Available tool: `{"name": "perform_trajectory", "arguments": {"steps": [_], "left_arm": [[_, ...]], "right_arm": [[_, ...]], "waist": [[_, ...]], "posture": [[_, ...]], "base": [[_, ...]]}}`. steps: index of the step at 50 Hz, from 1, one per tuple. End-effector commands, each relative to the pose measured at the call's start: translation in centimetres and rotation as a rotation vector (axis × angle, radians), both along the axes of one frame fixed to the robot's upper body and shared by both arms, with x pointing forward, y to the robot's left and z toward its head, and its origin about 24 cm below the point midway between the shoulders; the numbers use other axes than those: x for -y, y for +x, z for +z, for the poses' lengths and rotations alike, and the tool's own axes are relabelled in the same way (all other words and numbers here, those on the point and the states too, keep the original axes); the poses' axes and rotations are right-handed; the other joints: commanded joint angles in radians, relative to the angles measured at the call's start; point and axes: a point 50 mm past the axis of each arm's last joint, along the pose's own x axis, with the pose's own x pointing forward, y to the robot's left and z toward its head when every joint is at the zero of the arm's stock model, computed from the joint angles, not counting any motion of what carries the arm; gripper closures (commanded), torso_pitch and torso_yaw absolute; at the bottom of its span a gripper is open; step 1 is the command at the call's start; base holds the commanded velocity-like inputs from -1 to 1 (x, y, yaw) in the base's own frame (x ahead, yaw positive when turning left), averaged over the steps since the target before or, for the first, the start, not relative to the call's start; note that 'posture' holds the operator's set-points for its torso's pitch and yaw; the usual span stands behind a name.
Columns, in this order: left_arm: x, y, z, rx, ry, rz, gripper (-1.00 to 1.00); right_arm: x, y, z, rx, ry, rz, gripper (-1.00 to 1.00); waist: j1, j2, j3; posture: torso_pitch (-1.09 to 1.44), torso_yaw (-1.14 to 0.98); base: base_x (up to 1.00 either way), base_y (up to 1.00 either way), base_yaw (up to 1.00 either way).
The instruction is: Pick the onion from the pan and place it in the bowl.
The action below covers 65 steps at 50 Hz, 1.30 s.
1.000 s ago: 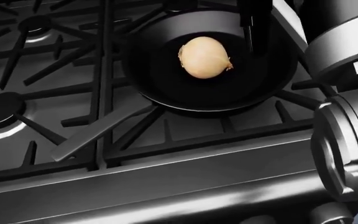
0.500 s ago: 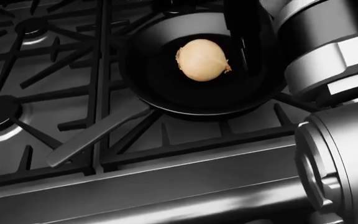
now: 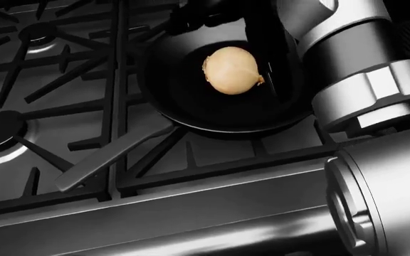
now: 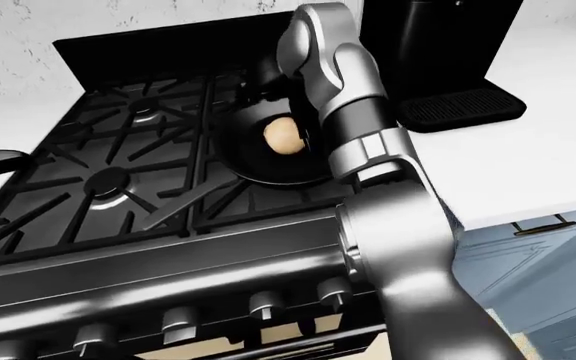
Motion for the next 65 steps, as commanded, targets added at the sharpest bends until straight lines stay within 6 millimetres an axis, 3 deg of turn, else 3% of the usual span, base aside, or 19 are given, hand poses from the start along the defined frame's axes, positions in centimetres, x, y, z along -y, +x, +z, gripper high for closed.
{"name": "perform_trajectory", "arguments": {"steps": [1, 59, 64, 65], "left_arm": [[0.1, -0.7, 1.5, 0.075, 0.036, 0.008, -1.00], [0.0, -0.7, 1.2, 0.076, 0.032, 0.007, -1.00], [0.0, -0.7, 1.3, 0.079, 0.032, 0.007, -1.00], [0.0, -0.7, 1.3, 0.079, 0.032, 0.007, -1.00]], "right_arm": [[-0.3, -0.5, 2.2, 0.082, 0.019, 0.018, -1.00], [0.3, 1.2, -2.8, 0.137, 0.009, 0.057, -1.00], [0.5, 1.2, -2.8, 0.139, 0.011, 0.057, -0.46], [0.6, 1.2, -2.8, 0.138, 0.012, 0.056, -0.22]], "waist": [[-0.001, 0.006, -0.028], [0.007, -0.002, -0.036], [0.009, -0.004, -0.036], [0.009, -0.005, -0.035]], "posture": [[0.00, 0.00], [0.00, 0.00], [0.00, 0.00], [0.00, 0.00]], "base": [[0.00, 0.00, 0.00], [0.00, 0.00, 0.00], [0.00, 0.00, 0.00], [0.00, 0.00, 0.00]]}}
